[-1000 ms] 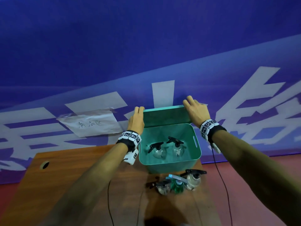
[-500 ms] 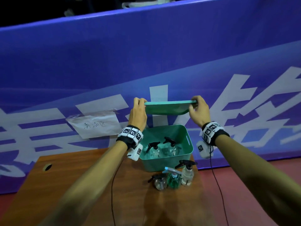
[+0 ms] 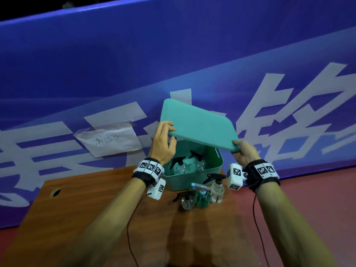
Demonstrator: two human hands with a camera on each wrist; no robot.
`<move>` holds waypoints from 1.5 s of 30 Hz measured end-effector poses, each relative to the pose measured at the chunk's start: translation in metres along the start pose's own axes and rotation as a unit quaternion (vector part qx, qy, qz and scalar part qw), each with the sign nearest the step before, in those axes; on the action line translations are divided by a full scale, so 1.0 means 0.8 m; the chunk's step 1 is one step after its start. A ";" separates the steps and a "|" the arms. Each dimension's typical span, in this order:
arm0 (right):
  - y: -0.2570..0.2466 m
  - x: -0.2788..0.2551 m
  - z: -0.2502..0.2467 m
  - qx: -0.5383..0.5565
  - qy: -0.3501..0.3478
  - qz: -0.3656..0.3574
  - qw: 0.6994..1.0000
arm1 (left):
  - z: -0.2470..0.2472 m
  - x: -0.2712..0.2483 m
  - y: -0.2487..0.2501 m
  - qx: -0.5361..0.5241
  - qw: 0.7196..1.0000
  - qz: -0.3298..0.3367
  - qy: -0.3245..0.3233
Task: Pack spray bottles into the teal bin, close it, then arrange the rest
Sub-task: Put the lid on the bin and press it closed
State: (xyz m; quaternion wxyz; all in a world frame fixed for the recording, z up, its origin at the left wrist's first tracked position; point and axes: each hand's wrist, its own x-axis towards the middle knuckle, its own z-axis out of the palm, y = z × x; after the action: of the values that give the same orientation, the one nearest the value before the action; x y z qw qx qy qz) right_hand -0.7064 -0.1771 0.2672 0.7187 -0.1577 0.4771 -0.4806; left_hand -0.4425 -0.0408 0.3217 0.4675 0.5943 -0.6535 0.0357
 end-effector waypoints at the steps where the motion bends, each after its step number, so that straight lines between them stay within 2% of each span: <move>1: 0.000 -0.012 -0.004 0.020 -0.014 -0.002 1.000 | -0.001 -0.006 -0.001 -0.013 1.000 -0.008 -0.002; 3: 0.002 -0.030 -0.016 0.043 -0.039 -0.016 0.998 | -0.001 -0.014 -0.003 -0.043 0.998 -0.048 0.017; 6: 0.017 -0.045 -0.029 0.035 -0.042 -0.061 0.997 | 0.006 -0.023 -0.013 -0.083 0.980 -0.171 0.053; 9: 0.050 -0.056 -0.033 0.028 -0.041 -0.126 0.991 | 0.010 -0.033 -0.032 -0.112 0.947 -0.298 0.033; 14: 0.088 -0.046 -0.052 -0.113 -0.016 -0.242 0.964 | 0.015 -0.062 -0.059 -0.168 0.901 -0.399 -0.022; 18: 0.079 -0.036 -0.065 -0.257 -0.053 -0.297 0.918 | 0.011 -0.089 -0.087 -0.143 0.891 -0.424 -0.082; 22: 0.078 -0.009 -0.075 -0.355 -0.050 -0.225 0.906 | 0.013 -0.110 -0.104 -0.161 0.863 -0.457 -0.142; 24: 0.082 0.009 -0.078 -0.372 -0.037 -0.179 0.910 | 0.015 -0.116 -0.111 -0.160 0.853 -0.471 -0.158; 26: 0.087 0.026 -0.081 -0.403 -0.014 -0.182 0.897 | 0.016 -0.122 -0.118 -0.160 0.854 -0.467 -0.164; 30: 0.088 0.051 -0.085 -0.477 0.002 -0.231 0.848 | 0.018 -0.130 -0.132 -0.135 0.870 -0.440 -0.177; 33: 0.081 0.061 -0.075 -0.471 -0.029 -0.217 0.854 | 0.022 -0.127 -0.138 -0.131 0.871 -0.437 -0.183; 35: 0.079 0.071 -0.069 -0.485 -0.038 -0.211 0.848 | 0.027 -0.124 -0.142 -0.135 0.867 -0.443 -0.186; 38: 0.084 0.102 -0.059 -0.500 -0.022 -0.197 0.843 | 0.037 -0.119 -0.159 -0.118 0.864 -0.451 -0.190; 42: 0.092 0.149 -0.063 -0.535 -0.024 -0.167 0.828 | 0.051 -0.113 -0.179 -0.067 0.866 -0.450 -0.207; 45: 0.090 0.159 -0.060 -0.576 -0.043 -0.147 0.803 | 0.058 -0.111 -0.191 -0.044 0.864 -0.455 -0.212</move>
State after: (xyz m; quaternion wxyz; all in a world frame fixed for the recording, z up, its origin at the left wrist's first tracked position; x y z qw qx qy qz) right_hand -0.6972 -0.2379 0.1258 0.4357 -0.6315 0.6061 -0.2099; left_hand -0.3582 -0.0475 0.1600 0.3075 0.7977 -0.3946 -0.3368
